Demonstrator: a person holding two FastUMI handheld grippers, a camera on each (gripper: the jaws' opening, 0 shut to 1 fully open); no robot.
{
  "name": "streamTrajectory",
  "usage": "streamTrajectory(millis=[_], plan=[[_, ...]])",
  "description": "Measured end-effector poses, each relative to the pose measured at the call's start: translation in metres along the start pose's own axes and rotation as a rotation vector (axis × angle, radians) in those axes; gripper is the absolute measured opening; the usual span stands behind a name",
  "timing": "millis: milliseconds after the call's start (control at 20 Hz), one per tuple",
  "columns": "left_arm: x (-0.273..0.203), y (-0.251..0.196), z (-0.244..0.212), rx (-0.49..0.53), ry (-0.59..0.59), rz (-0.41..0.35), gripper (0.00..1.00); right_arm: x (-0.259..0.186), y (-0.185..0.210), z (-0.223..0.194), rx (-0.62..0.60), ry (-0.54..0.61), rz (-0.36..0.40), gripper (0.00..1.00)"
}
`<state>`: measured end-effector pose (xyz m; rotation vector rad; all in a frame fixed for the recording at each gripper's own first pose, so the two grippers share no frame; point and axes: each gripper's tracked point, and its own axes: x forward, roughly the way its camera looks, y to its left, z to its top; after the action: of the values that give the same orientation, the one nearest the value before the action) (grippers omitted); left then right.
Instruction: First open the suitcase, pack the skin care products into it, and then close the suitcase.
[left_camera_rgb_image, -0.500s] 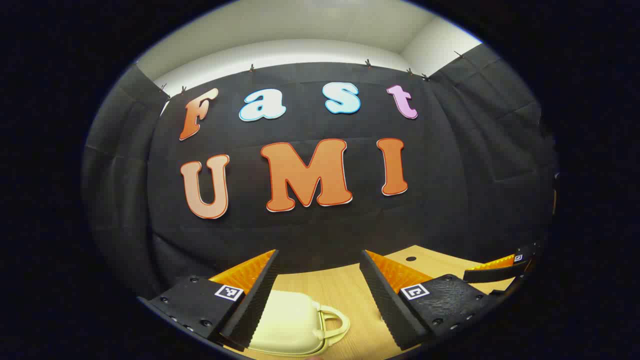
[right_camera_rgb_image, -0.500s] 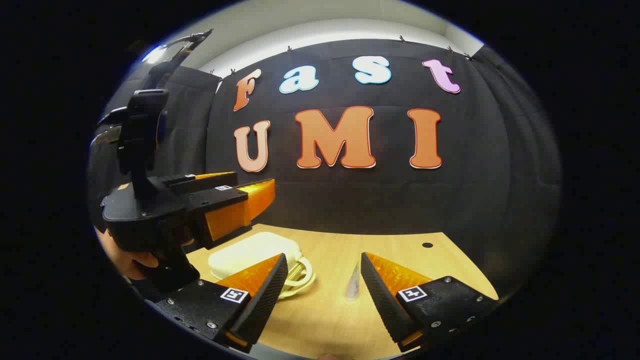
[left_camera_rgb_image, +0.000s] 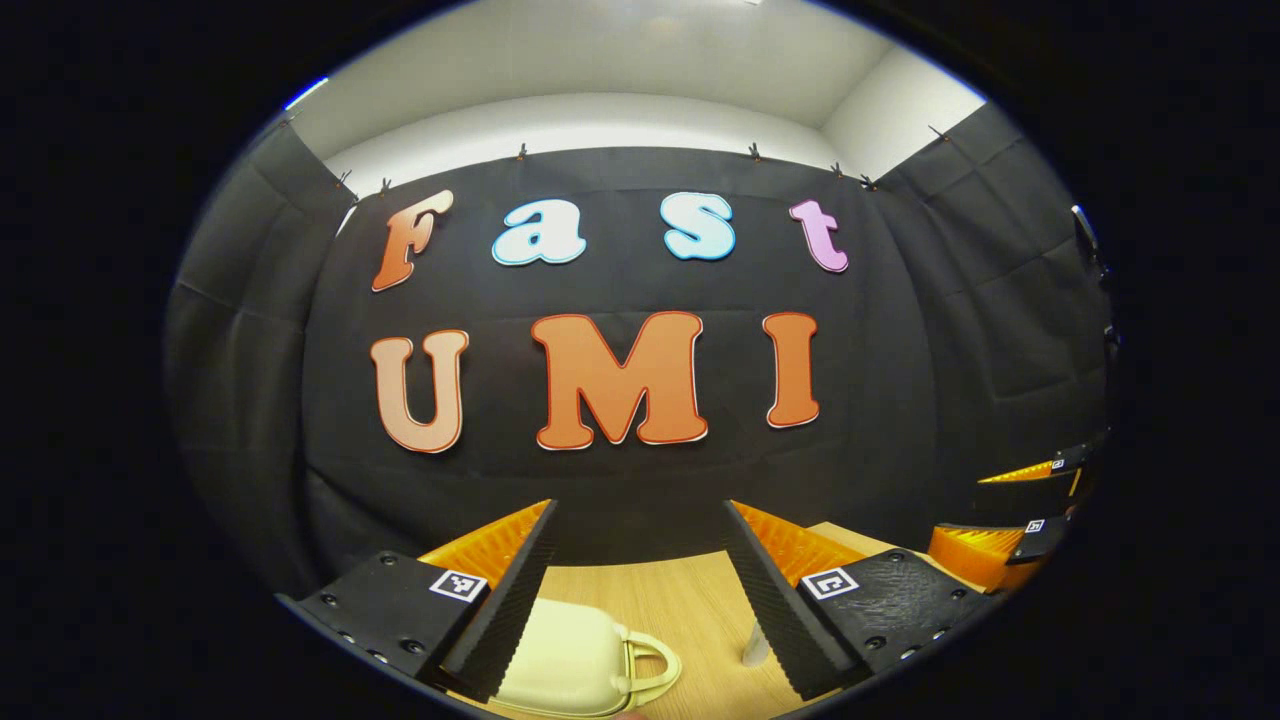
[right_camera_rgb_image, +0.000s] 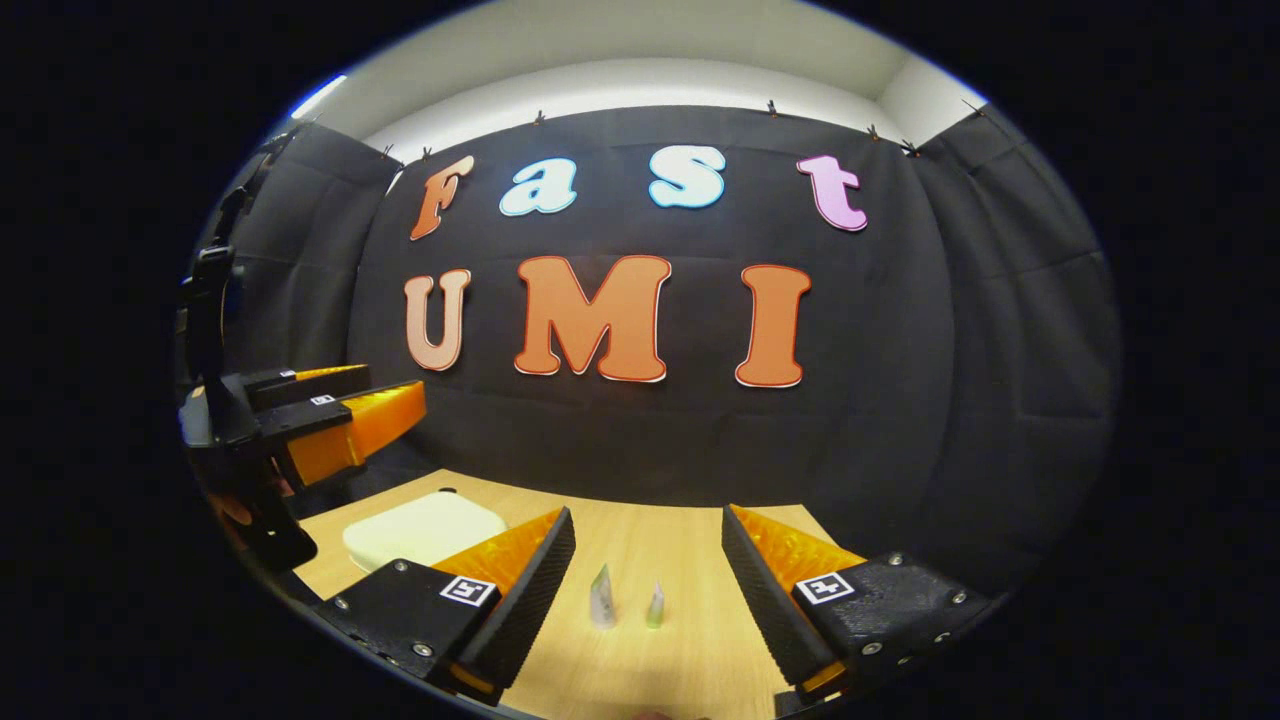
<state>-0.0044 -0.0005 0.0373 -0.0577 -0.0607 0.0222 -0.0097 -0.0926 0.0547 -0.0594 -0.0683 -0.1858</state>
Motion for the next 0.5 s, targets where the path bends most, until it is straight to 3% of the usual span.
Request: streamTrajectory(millis=[150,250,500], plan=[[-0.001,0.000,-0.007,0.014,0.012,-0.003,0.98,0.003,0.001,0.001,-0.010,-0.001,-0.003,0.94],[-0.002,0.005,-0.030,0.080,0.043,-0.003,0.98,0.011,0.002,0.000,-0.015,0.008,-0.018,0.94],[0.000,0.000,-0.123,0.283,0.209,-0.098,0.98,0.019,-0.015,0.002,-0.049,0.011,-0.110,0.94]])
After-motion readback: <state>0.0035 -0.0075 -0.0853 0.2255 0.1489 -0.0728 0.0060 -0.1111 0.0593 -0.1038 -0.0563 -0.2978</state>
